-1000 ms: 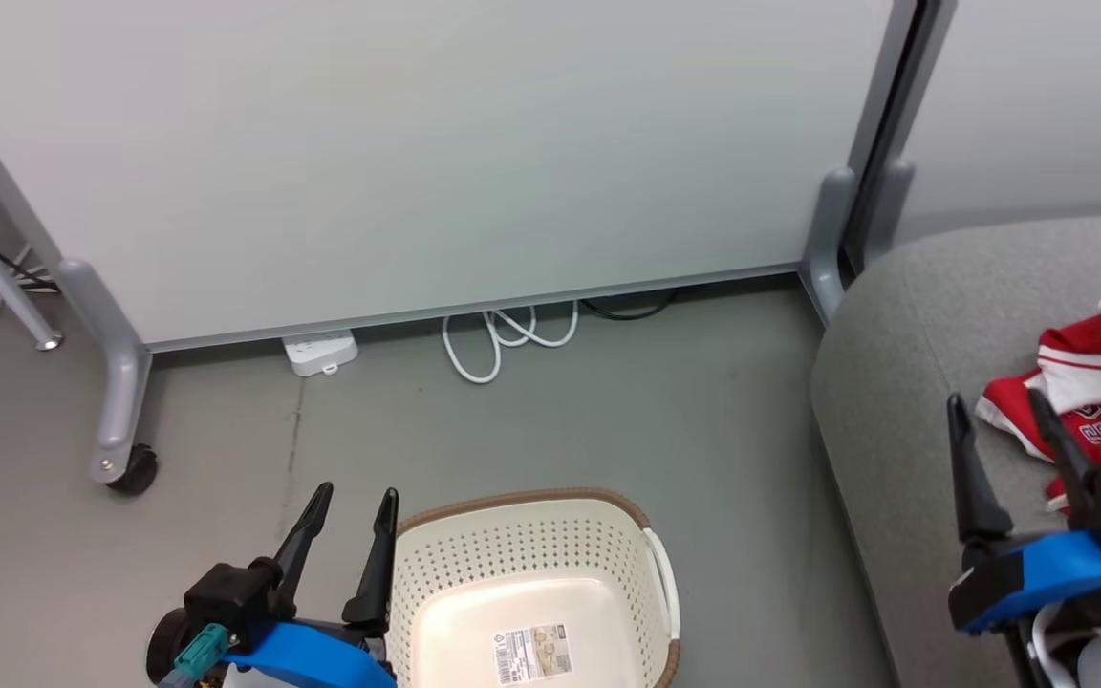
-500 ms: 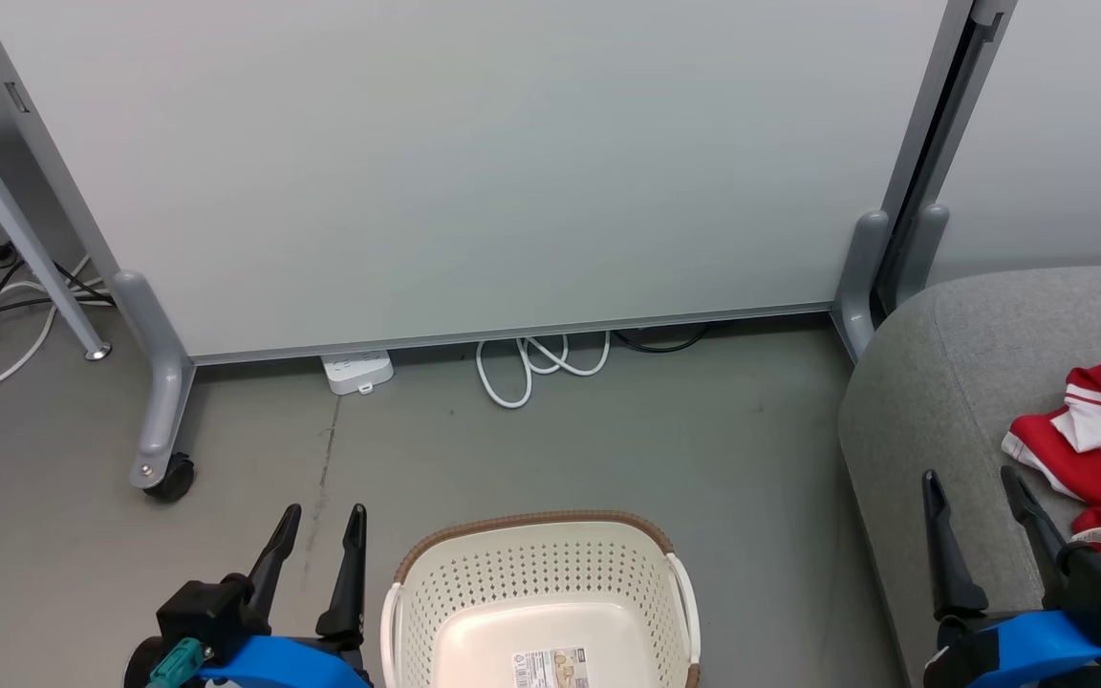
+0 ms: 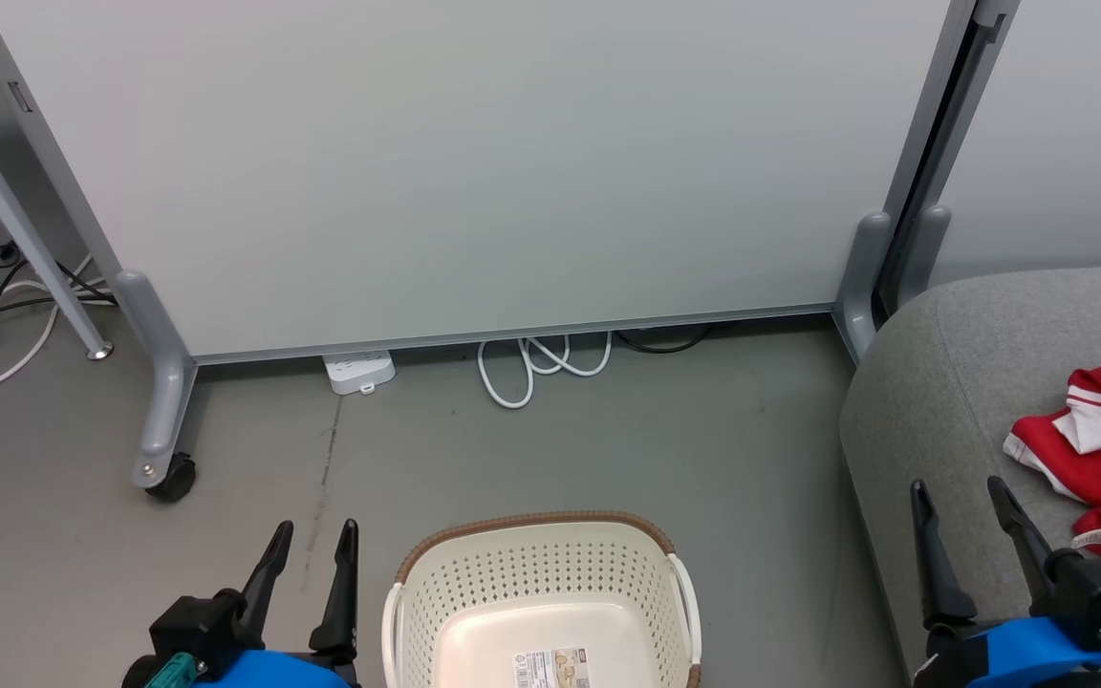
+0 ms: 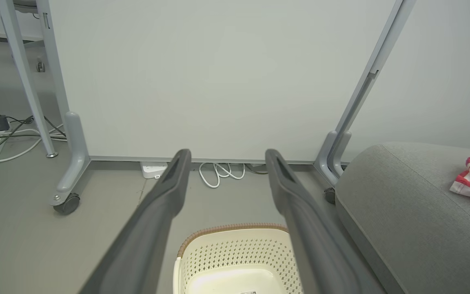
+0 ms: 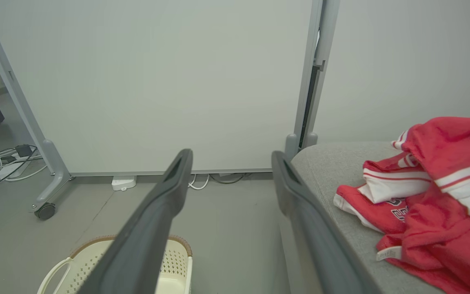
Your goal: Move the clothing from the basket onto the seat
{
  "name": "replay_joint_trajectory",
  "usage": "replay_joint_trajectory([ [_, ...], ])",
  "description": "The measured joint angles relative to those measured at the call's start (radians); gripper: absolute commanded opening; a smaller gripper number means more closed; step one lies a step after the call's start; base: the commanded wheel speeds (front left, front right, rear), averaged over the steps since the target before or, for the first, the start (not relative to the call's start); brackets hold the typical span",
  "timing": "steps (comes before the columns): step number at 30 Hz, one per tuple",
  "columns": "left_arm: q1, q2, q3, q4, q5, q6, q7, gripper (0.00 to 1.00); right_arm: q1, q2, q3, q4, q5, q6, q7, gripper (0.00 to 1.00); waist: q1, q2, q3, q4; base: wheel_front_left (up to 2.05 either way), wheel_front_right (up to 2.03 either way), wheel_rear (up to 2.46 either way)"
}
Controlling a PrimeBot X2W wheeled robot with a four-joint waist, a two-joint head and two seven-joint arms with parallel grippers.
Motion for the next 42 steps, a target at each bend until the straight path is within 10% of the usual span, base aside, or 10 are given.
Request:
replay_joint_trajectory([
  [6, 0.001, -0.002, 0.006, 0.003, 0.002, 0.0, 0.0, 1.0, -0.001, 0.0, 0.006, 0.009, 0.002, 0.0, 0.0, 1.0, 0.0, 0.0, 0.001, 0.0, 0.0, 0.0, 0.0],
  [7, 0.001, -0.002, 0.007, 0.007, 0.001, 0.0, 0.0, 0.0, -0.001, 0.0, 0.006, 0.012, 0.003, 0.0, -0.002, 0.0, 0.0, 0.0, 0.001, 0.0, 0.0, 0.0, 0.0],
  [16, 0.058, -0.012, -0.004, 0.077, -0.014, 0.0, 0.012, 0.0, 0.016, 0.007, 0.004, 0.102, 0.015, 0.0, 0.005, 0.0, 0.0, 0.0, 0.002, -0.001, 0.0, 0.0, 0.0],
  [42, 0.059, -0.012, 0.07, -0.002, -0.433, 0.0, 0.129, 0.0, -0.024, 0.007, 0.0, 0.155, 0.516, 0.0, 0.044, 0.0, 0.0, 0.0, 0.009, -0.015, 0.0, 0.0, 0.0],
])
